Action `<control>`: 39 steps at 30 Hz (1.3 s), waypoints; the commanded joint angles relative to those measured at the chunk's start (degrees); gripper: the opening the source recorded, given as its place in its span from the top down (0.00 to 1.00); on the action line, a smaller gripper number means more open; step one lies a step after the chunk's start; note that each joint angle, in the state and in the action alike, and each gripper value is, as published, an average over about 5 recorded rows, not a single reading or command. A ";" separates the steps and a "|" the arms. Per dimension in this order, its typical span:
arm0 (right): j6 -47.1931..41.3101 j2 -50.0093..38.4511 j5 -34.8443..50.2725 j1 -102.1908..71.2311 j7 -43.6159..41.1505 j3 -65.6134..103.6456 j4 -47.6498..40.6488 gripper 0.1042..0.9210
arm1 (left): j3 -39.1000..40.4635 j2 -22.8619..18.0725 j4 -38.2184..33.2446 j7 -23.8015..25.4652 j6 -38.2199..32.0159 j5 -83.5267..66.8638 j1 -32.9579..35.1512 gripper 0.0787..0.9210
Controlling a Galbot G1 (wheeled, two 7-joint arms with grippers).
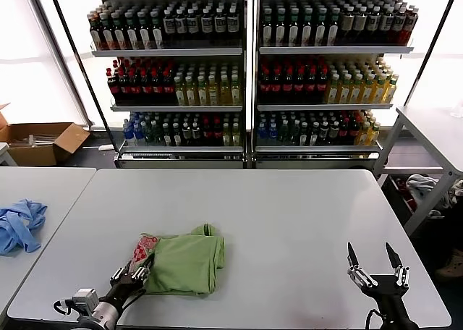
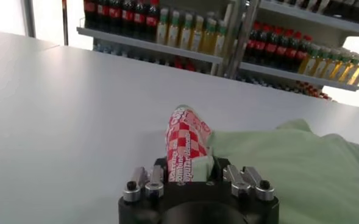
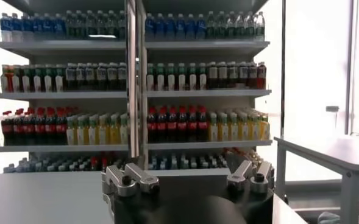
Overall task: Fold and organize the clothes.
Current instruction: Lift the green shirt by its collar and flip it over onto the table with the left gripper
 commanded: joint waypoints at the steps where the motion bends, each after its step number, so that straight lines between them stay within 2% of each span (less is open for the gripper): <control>1: -0.09 0.14 -0.06 0.25 0.09 -0.04 0.11 0.12 | 1.55 0.31 -0.11 -0.29 -6.33 2.63 0.23 0.64; 7: -0.45 0.20 -0.16 1.30 0.16 -0.60 0.22 0.12 | -1.47 2.92 -4.26 -3.29 -6.93 2.50 0.51 0.84; 9: -0.75 0.12 -0.05 2.04 0.15 -0.93 0.16 0.12 | -4.13 4.64 -5.39 -4.33 -6.72 1.81 0.60 0.88; 12: -1.22 -0.02 0.09 3.37 0.13 -1.68 -0.01 0.12 | -10.02 7.86 -5.86 -5.40 -6.17 1.30 1.20 0.89; 17: -1.75 -0.25 0.08 5.20 0.30 -2.47 -0.02 0.12 | -26.29 13.62 -6.27 -4.26 -3.36 -1.16 3.09 0.89; 21: -1.87 -1.09 0.60 5.59 0.42 -2.15 0.10 0.12 | -38.00 16.62 -7.82 -1.68 1.90 -3.85 3.75 0.89; 24: -1.88 -1.44 0.91 5.75 0.42 -1.99 0.10 0.12 | -41.04 17.52 -10.20 1.36 3.56 -2.11 4.00 0.89; 26: -1.90 -1.39 0.90 5.84 0.40 -2.11 0.14 0.12 | -37.71 17.05 -11.66 2.94 3.55 0.32 3.95 0.89; 28: -1.88 -1.34 0.83 5.74 0.36 -2.21 0.22 0.12 | -29.59 16.13 -11.21 3.42 2.04 3.56 3.31 0.89; 34: -1.93 -2.32 0.93 5.29 0.31 -1.37 0.38 0.12 | 2.69 10.21 1.33 3.50 -9.27 18.78 -2.53 0.89; 37: -2.48 -2.54 1.00 5.55 0.28 -1.02 0.86 0.12 | 12.92 5.80 5.76 3.29 -10.49 23.79 -5.70 0.89; 39: -2.79 -2.60 1.00 5.61 0.23 -0.94 1.05 0.12 | 16.72 3.42 6.13 2.93 -10.10 25.30 -7.12 0.89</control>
